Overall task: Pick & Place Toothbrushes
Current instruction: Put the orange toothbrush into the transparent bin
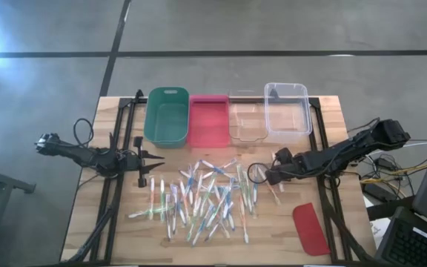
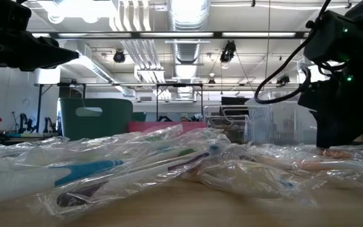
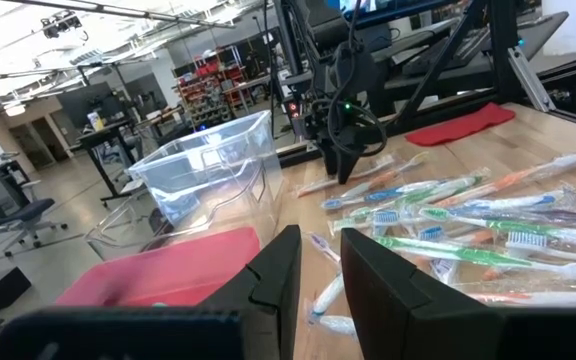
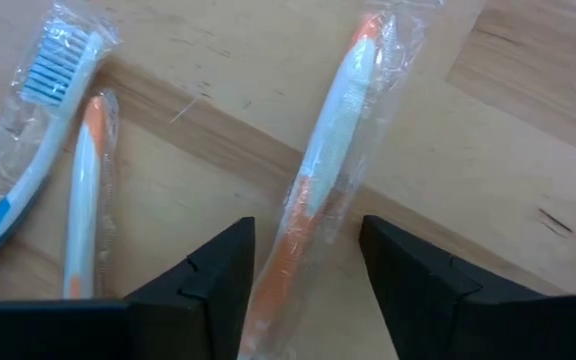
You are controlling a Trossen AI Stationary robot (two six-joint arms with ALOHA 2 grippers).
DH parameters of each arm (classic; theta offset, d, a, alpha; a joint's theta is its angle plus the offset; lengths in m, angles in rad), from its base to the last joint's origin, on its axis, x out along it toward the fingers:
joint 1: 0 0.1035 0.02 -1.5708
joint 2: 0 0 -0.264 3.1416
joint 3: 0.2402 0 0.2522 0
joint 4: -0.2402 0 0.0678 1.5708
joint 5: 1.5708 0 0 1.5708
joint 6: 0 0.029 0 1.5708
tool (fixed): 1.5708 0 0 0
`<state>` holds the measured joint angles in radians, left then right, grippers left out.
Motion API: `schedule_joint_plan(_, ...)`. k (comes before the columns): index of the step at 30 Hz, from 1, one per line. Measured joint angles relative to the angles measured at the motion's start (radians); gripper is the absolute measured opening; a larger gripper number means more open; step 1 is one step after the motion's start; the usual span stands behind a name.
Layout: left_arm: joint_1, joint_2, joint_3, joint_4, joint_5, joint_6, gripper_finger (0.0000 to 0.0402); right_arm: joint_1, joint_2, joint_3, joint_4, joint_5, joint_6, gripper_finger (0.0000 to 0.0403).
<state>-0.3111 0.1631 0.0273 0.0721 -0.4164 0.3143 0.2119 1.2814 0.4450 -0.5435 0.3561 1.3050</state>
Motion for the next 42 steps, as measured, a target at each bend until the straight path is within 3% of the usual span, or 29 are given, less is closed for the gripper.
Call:
schedule_joint_plan(20,0.000,0.000,0.000,0.003,0.000,0.000,0.0081,-0.002,0.003,0.018,0.003,-0.041,-0.055,0.0021)
schedule_joint_plan(42,0.000,0.000,0.000,0.001,0.000,0.000,0.0081,-0.002,0.003,0.018,0.003,-0.050,-0.052,0.0042)
